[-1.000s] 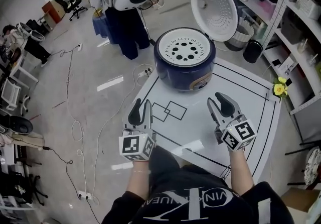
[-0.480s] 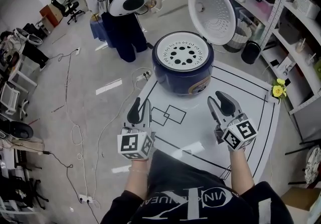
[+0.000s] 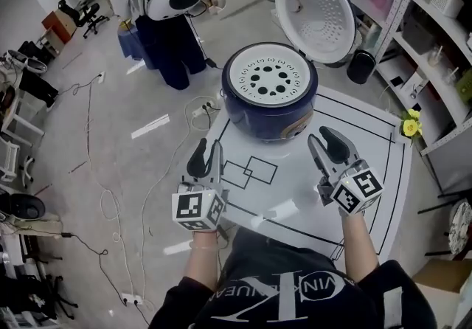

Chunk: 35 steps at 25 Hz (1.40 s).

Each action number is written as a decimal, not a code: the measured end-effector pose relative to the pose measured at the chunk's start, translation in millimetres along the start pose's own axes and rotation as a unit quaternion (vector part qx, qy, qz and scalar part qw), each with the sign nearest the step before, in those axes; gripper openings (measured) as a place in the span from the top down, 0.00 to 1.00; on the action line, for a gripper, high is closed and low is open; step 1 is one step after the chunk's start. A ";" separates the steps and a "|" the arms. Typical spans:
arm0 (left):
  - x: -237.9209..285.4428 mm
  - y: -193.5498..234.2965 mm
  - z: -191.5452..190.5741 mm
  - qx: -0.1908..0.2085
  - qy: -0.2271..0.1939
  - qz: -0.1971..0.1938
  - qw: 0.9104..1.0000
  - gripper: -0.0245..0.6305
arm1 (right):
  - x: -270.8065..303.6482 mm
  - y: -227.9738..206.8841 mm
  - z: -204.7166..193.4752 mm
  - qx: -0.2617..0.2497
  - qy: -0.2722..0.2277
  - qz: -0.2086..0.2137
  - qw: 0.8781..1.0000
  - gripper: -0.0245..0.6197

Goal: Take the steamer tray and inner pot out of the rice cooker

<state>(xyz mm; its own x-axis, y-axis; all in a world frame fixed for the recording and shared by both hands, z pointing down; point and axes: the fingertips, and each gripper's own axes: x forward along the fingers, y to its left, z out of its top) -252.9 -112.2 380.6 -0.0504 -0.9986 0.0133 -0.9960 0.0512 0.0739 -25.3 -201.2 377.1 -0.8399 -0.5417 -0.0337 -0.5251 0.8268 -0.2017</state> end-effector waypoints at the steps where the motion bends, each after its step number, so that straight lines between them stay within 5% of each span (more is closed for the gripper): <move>1: 4.9 1.5 0.6 -0.002 0.002 -0.005 1.000 0.81 | 1.7 -1.5 1.9 0.003 -0.001 -0.005 1.000 0.76; 17: 103.2 13.1 38.2 0.018 0.005 -0.119 0.993 0.81 | 46.0 -22.8 26.5 0.002 0.000 -0.094 0.996 0.76; 35: 154.3 14.9 57.8 0.034 -0.011 -0.164 0.986 0.81 | 77.1 -30.4 50.3 -0.031 -0.014 -0.129 0.991 0.77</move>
<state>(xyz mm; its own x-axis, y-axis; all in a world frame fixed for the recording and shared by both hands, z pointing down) -279.8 -266.0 326.1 0.2737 -0.9616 -0.0221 -0.9618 -0.2738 0.0031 -67.2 -275.8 331.3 -0.6724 -0.7400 -0.0164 -0.7305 0.6670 -0.1468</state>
